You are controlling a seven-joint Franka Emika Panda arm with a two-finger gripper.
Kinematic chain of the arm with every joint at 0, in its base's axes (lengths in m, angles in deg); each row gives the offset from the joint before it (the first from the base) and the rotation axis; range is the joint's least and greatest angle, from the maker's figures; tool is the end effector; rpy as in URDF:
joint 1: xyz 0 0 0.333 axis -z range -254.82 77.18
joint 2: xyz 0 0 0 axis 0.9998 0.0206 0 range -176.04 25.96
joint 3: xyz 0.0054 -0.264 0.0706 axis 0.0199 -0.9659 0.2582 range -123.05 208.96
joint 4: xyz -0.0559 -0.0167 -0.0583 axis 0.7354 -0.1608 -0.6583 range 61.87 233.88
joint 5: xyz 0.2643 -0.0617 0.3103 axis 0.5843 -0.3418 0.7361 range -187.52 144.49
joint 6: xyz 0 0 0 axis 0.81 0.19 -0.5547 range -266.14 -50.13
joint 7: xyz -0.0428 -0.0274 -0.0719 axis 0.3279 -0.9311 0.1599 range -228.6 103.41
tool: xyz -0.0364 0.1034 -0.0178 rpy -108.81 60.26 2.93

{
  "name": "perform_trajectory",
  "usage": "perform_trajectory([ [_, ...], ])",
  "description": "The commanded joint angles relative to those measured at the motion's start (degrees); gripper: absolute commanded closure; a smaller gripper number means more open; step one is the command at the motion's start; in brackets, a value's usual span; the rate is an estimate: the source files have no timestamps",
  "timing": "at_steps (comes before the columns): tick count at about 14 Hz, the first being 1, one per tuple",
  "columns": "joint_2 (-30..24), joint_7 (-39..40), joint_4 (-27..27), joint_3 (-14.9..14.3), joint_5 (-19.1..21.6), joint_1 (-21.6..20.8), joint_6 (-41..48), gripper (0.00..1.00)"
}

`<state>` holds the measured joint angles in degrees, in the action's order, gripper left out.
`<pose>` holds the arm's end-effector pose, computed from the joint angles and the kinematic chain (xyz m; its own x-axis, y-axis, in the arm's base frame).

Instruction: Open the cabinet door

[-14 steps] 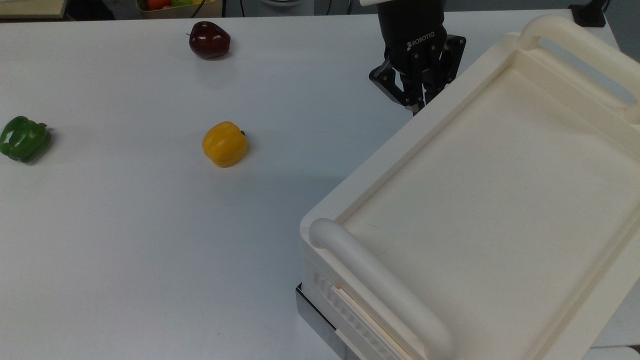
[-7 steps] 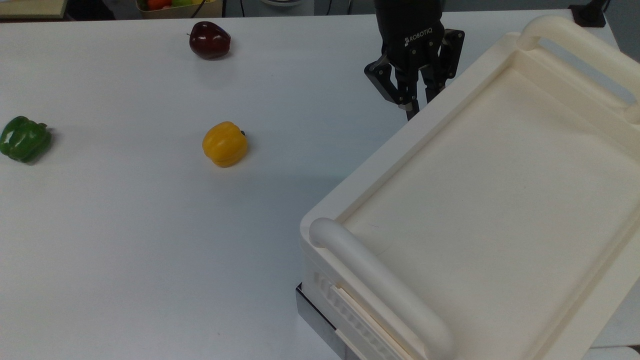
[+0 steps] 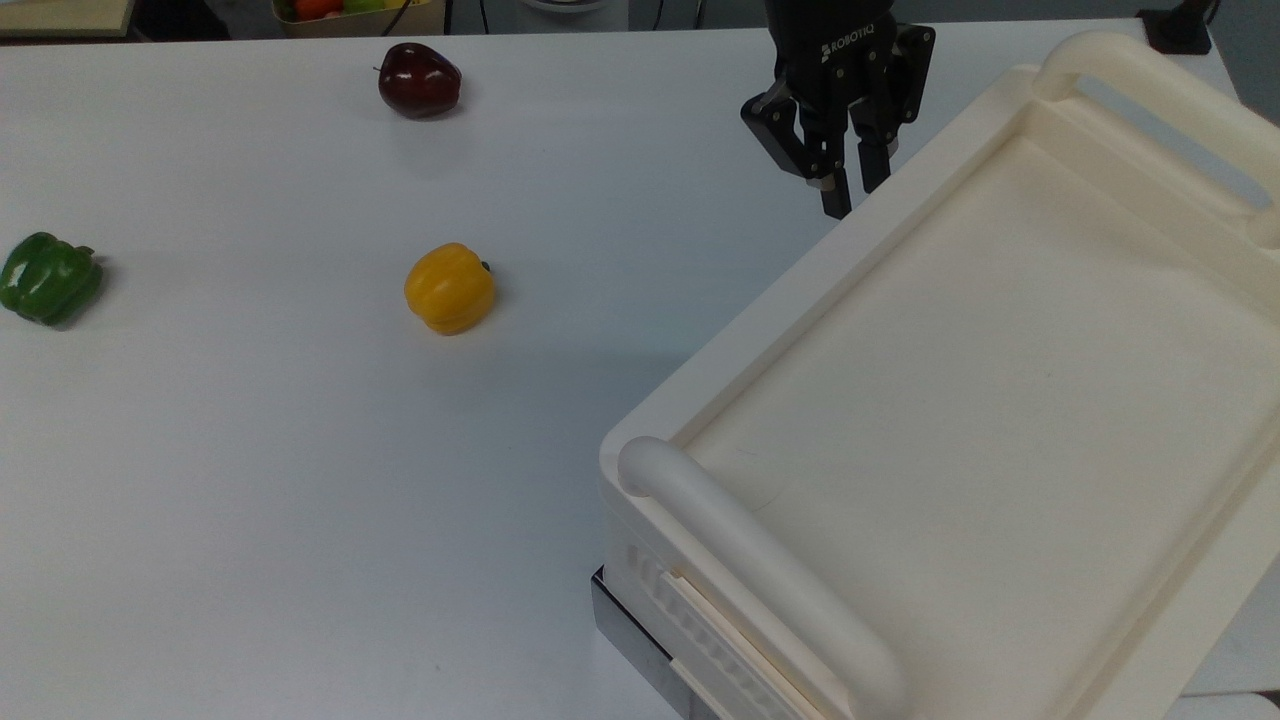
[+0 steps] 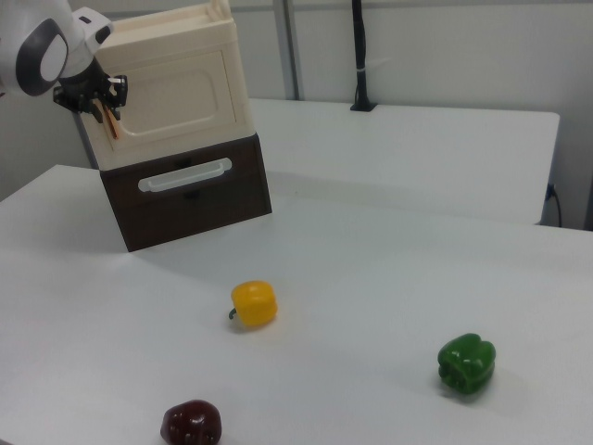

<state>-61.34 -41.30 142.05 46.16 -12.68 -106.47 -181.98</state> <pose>0.6453 0.2458 0.5607 0.6454 0.5206 0.5589 0.6058 -0.7946 0.0406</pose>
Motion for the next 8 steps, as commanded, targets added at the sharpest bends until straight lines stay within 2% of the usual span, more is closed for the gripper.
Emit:
perform_trajectory([
  [1,-0.9,1.6,0.6,-0.2,1.1,-0.4,1.0,0.66],
  [5,0.6,1.1,0.0,-0.2,0.9,-0.6,0.2,0.66],
  [8,1.0,0.9,0.0,-0.2,1.0,-1.1,-4.1,0.66],
])
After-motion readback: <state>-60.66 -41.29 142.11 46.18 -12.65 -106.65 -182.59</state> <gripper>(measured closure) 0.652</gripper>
